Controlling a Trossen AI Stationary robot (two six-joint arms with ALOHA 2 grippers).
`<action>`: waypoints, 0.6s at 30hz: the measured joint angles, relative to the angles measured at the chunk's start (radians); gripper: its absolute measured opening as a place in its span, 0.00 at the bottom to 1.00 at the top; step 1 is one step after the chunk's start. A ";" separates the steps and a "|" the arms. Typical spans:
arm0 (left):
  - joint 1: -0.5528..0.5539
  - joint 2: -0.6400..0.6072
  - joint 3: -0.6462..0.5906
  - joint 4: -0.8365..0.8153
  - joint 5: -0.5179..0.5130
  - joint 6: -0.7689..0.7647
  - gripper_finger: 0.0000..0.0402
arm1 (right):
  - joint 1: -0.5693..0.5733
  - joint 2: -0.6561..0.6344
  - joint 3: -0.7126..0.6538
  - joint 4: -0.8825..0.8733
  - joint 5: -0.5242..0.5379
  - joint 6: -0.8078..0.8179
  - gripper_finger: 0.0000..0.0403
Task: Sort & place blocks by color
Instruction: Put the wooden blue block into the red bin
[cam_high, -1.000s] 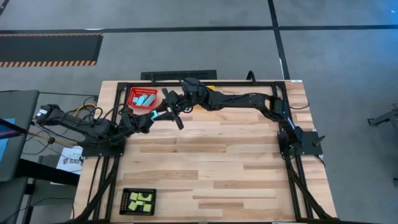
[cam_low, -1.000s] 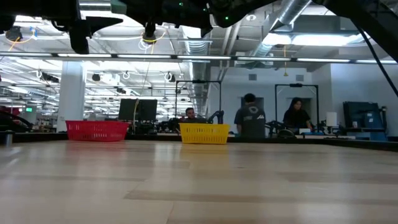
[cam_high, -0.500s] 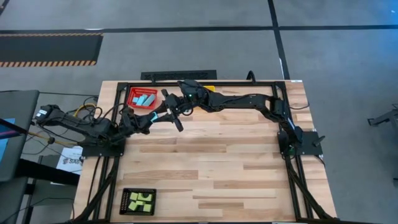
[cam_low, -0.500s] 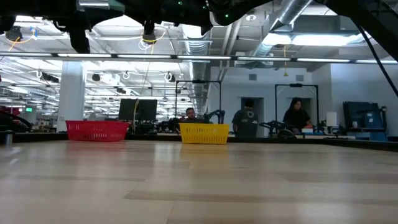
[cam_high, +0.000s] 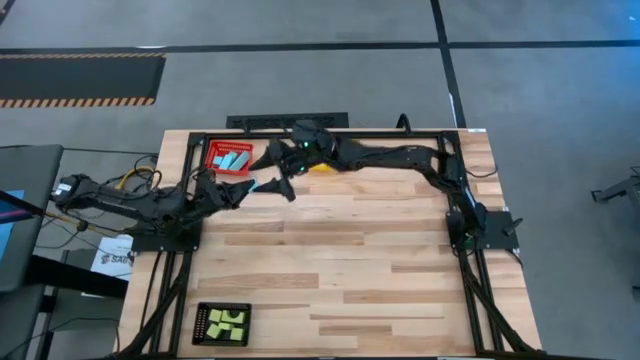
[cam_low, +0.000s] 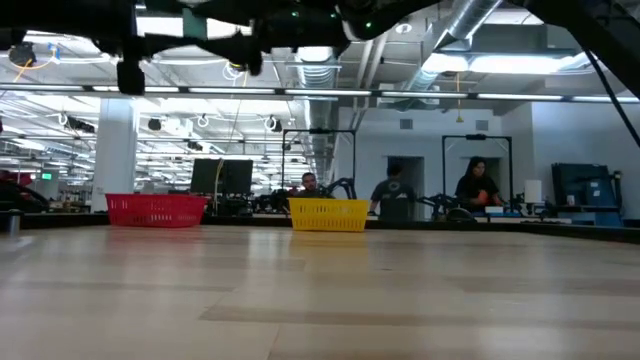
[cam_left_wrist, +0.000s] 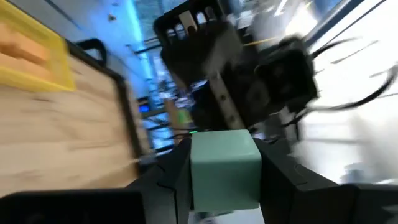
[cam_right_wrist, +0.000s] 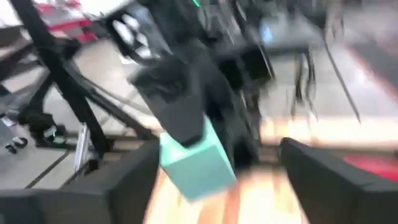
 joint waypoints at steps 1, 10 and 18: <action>0.026 -0.005 0.017 -0.056 0.023 0.000 0.27 | -0.012 -0.015 0.000 -0.054 0.000 0.006 0.87; 0.441 0.024 0.309 -0.943 0.178 0.171 0.27 | -0.117 -0.149 0.000 -0.542 0.035 0.012 0.87; 0.927 0.321 0.365 -1.003 0.371 0.581 0.27 | -0.095 -0.163 0.000 -0.676 0.049 0.033 0.82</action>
